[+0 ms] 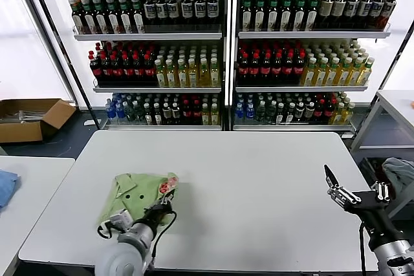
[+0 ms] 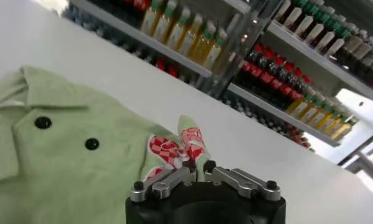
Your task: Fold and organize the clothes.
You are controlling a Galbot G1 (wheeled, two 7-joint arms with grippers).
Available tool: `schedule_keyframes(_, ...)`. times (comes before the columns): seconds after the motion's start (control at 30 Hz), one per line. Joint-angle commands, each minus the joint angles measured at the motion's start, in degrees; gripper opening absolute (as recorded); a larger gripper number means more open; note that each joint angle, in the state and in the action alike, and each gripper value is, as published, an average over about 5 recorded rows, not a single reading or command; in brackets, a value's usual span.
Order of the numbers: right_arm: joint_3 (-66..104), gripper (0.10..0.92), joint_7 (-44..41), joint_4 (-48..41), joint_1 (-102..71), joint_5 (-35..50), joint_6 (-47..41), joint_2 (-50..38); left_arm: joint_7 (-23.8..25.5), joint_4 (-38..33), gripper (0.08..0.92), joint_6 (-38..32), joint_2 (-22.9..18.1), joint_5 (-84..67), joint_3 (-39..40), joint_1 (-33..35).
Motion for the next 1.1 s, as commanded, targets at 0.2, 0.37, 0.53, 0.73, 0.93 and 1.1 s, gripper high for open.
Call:
schedule_keyframes(0.2, -16.51, 0.823, 3.02, -2.3, 3.5, -5.13, -7.27, -1.6, -2.57, -1.41, 0.165, 1.65, -3.29, -9.15, 1.16, -3.5)
schedule_keyframes(0.37, -30.09, 0.823, 5.67, -8.39, 12.81, -5.04, -12.76, -3.75, -0.1, -6.6, 0.324, 3.81, 1.06, -6.36, -7.17, -0.05)
schedule_keyframes(0.53, -45.75, 0.823, 7.51, -16.29, 26.85, -3.04, -14.22, -6.17, 1.95, -8.89, 0.462, 4.64, 5.02, -2.88, -17.82, 1.77)
schedule_keyframes(0.73, -60.73, 0.823, 7.99, -28.24, 40.57, -1.38, -14.82, -4.78, 2.75, -10.92, 0.636, 4.97, 5.29, -1.69, -27.45, 5.09)
schedule_keyframes(0.93, -66.39, 0.823, 5.1, -36.39, 46.03, -9.41, -17.15, -1.22, 4.38, -12.66, 0.791, 5.51, 2.43, 3.2, -30.66, 9.74)
schedule_keyframes(1.1, -67.85, 0.82, 4.65, -38.84, 46.51, -11.11, -17.42, -0.31, 4.41, -12.48, 0.822, 5.87, 1.85, 3.37, -32.75, 11.09)
